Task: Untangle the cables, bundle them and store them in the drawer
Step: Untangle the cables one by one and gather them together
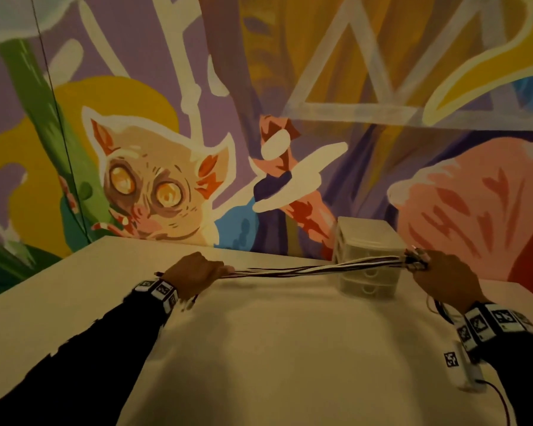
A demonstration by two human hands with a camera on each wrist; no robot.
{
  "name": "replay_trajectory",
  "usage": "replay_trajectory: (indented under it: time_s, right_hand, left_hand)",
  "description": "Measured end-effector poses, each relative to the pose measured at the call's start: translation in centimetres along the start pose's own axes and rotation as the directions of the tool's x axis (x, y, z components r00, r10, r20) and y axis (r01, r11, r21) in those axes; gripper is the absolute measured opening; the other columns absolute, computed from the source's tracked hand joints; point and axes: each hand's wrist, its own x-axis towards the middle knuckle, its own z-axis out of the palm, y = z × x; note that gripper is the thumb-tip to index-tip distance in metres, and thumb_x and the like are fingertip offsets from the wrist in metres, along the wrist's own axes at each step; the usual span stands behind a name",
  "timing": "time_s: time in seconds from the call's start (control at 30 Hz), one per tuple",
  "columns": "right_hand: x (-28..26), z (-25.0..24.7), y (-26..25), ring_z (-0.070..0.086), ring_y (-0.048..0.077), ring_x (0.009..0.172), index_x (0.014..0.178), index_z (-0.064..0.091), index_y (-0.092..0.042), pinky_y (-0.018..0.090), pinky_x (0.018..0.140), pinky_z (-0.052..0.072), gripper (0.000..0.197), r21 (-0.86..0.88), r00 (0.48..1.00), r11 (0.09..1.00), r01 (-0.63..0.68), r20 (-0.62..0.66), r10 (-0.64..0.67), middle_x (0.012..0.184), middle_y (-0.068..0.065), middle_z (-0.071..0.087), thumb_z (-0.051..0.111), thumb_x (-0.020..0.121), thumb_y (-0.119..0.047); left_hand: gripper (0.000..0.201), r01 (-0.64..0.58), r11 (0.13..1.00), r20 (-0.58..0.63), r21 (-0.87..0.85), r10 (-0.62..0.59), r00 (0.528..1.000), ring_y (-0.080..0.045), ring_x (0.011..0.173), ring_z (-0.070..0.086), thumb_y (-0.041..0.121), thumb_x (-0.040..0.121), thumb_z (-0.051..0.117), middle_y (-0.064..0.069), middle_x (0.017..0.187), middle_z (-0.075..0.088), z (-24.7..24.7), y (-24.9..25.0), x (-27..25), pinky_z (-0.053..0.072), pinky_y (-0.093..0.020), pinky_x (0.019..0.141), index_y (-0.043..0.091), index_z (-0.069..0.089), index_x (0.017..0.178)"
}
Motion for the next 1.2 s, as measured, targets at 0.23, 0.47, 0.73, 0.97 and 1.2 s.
replay_trajectory:
  time_s: [0.23, 0.47, 0.73, 0.97, 1.2]
  right_hand:
    - [-0.1, 0.7, 1.6, 0.064, 0.033, 0.083, 0.098, 0.069, -0.026, 0.04, 0.07, 0.047, 0.017, 0.003, 0.989, 0.999, -0.052, 0.136, 0.051, 0.087, 0.004, 0.065, 0.066, 0.098, -0.042]
    - [-3.8, -2.6, -3.8, 0.065, 0.006, 0.067, 0.074, 0.073, -0.017, 0.026, 0.063, 0.042, 0.04, 0.531, 0.984, 0.846, 0.04, 0.127, -0.127, 0.061, -0.009, 0.068, 0.083, 0.083, -0.055]
    - [-3.7, -4.8, -6.7, 0.042, 0.007, 0.05, 0.069, 0.059, -0.028, 0.033, 0.059, 0.037, 0.038, 0.915, 0.997, 0.4, 0.047, -0.07, 0.043, 0.056, -0.012, 0.049, 0.084, 0.091, -0.045]
    - [-4.5, -4.9, -8.0, 0.013, 0.009, 0.039, 0.056, 0.034, -0.029, 0.027, 0.039, 0.01, 0.058, 0.911, 0.993, -0.395, -0.119, 0.118, -0.025, 0.05, -0.008, 0.017, 0.062, 0.107, -0.03]
    - [-4.8, -0.7, -1.9, 0.019, 0.011, 0.037, 0.059, 0.041, -0.024, 0.029, 0.041, 0.014, 0.054, 0.824, 0.963, -0.519, -0.227, 0.271, 0.009, 0.052, -0.005, 0.018, 0.059, 0.11, -0.027]
  left_hand:
    - [0.044, -0.126, 0.962, 0.18, 0.244, 0.082, 0.98, -0.027, 0.11, 0.067, 0.052, 0.115, 0.03, -0.002, 0.127, 0.072, -2.6, 0.1, 2.8, 0.046, -0.035, 0.097, 0.027, 0.056, 0.139]
    - [0.073, 0.304, 0.87, 0.175, -0.389, -0.254, 0.951, -0.034, 0.14, 0.052, 0.002, 0.102, 0.06, -0.017, 0.15, 0.05, -5.7, 1.5, 4.9, 0.039, -0.027, 0.097, -0.002, 0.023, 0.165]
    - [0.019, 0.385, 0.781, 0.024, -0.492, -0.431, 0.902, -0.037, 0.106, 0.07, 0.023, 0.1, 0.063, -0.017, 0.111, 0.076, -10.0, 8.3, 7.8, 0.053, -0.044, 0.097, 0.014, 0.069, 0.083]
    - [0.069, -0.122, 0.375, -0.054, -0.919, 0.186, 0.981, 0.007, 0.122, 0.06, 0.083, 0.098, 0.032, 0.018, 0.132, 0.07, -12.5, 26.7, 4.6, 0.042, -0.022, 0.106, 0.036, 0.068, 0.134]
    - [0.073, 0.14, 0.266, 0.242, -0.954, 0.398, 0.885, -0.013, 0.053, 0.047, 0.072, 0.106, 0.029, 0.008, 0.057, 0.052, -7.4, 32.7, 4.9, 0.049, -0.033, 0.063, 0.011, 0.063, 0.087]
